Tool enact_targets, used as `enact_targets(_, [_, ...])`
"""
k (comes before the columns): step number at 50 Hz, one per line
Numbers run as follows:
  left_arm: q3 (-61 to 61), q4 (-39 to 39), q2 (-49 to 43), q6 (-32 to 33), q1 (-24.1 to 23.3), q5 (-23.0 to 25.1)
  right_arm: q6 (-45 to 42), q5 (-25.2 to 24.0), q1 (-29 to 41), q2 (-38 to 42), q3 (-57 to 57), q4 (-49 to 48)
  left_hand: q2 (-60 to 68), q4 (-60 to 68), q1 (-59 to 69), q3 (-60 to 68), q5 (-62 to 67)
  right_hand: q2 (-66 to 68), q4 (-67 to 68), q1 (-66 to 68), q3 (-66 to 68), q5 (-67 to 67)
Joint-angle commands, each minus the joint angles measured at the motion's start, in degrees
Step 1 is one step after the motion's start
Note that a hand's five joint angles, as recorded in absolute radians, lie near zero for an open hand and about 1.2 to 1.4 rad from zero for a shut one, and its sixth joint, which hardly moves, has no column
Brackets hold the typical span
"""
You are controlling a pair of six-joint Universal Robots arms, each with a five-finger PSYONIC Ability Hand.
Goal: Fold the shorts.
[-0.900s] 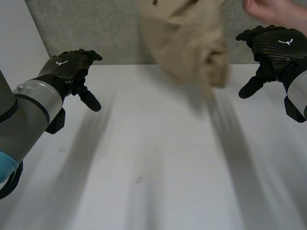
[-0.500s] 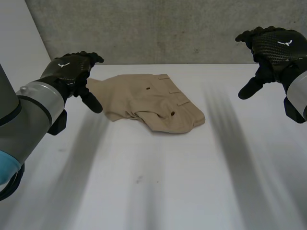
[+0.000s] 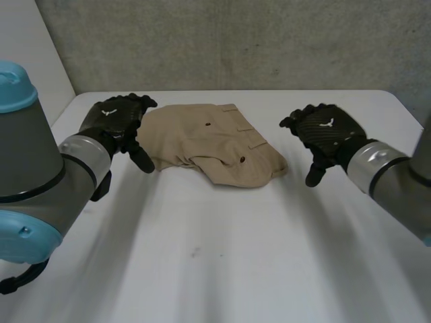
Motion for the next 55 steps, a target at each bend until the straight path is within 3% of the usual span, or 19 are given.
enact_targets(1, [0.0,-0.1,-0.6,0.0,-1.3,-0.2,3.3,0.1,0.1,11.2,-4.7,-9.7,-0.2,-0.1,-0.3,-0.6,-1.0,6.8,6.4,10.7,8.9,5.3])
enact_targets(8, [-0.2,0.0,-0.5,0.0,-1.4,-0.2,2.5,0.8,0.6,22.8,-14.5,-14.2,-0.2,-0.1,-0.3,-0.6,-1.0,21.0,20.6,24.8,23.1,19.4])
enact_targets(19, [-0.3,0.5,-0.7,0.0,-1.4,-0.2,-1.3,0.2,2.8,33.5,-24.3,-13.9,-0.2,-0.1,-0.3,-0.6,-1.0,22.8,22.4,26.7,24.9,21.3])
enact_targets(29, [-0.3,0.5,-0.8,0.0,-1.6,-0.2,-4.3,0.4,3.1,35.9,-26.2,-12.1,-0.2,-0.1,-0.3,-0.6,-1.0,22.8,22.4,26.7,24.9,21.3])
enact_targets(46, [-0.4,0.5,-2.1,0.0,-1.6,-0.2,-10.0,1.0,4.2,40.8,-31.2,-12.0,-0.4,-0.3,-0.5,-0.8,-1.2,39.8,39.4,43.7,41.9,38.3])
enact_targets(48, [-0.3,0.5,-2.1,0.0,-1.6,-0.2,-10.0,0.9,4.3,41.1,-31.7,-12.2,-0.2,-0.1,-0.3,-0.6,-1.0,44.0,43.6,47.9,46.1,42.5])
enact_targets(51, [-0.3,0.5,-2.1,0.0,-1.6,-0.2,-10.9,0.4,4.5,41.5,-32.6,-12.3,-0.4,-0.3,-0.5,-0.8,-1.2,67.8,67.4,71.6,69.9,66.2])
enact_targets(55, [-0.3,0.5,-2.2,0.0,-1.6,-0.2,-12.9,0.7,4.8,39.7,-32.6,-12.8,-0.4,-0.3,-0.5,-0.8,-1.2,67.9,67.4,71.7,69.9,66.3])
